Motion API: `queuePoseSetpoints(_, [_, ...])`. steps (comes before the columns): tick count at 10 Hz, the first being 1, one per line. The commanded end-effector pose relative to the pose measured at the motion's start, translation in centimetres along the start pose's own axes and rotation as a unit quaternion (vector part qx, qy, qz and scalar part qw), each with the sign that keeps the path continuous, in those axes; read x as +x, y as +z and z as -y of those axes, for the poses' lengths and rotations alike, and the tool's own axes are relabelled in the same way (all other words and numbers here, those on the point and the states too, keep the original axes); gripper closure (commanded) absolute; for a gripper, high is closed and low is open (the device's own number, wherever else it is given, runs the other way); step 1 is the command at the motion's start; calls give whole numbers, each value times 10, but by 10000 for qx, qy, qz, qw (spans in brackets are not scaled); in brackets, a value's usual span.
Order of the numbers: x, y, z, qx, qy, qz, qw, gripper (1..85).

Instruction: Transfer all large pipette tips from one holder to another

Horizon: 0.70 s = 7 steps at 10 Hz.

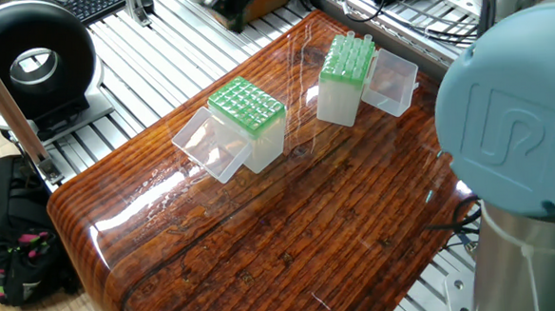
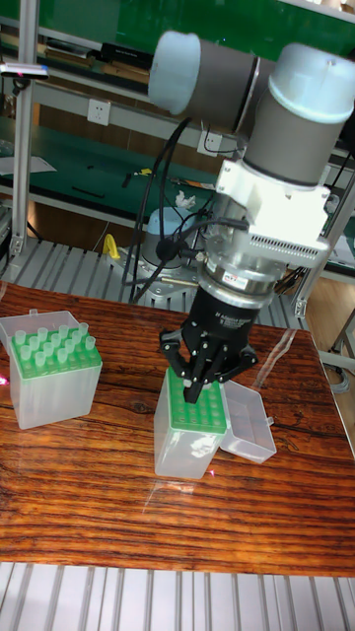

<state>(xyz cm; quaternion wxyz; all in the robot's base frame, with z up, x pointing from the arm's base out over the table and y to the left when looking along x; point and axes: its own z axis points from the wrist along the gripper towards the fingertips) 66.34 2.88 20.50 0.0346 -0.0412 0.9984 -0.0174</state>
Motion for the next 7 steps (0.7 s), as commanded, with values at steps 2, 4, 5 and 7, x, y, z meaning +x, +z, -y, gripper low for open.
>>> queuePoseSetpoints(2, [-2, 11, 1, -57, 158, 0, 9999, 847])
queuePoseSetpoints(4, [-2, 17, 9, -24, 133, 28, 9999, 847])
queuePoseSetpoints(5, [-1, 18, 12, 30, 129, 32, 9999, 847])
queuePoseSetpoints(7, [-2, 18, 10, 0, 108, 49, 9999, 847])
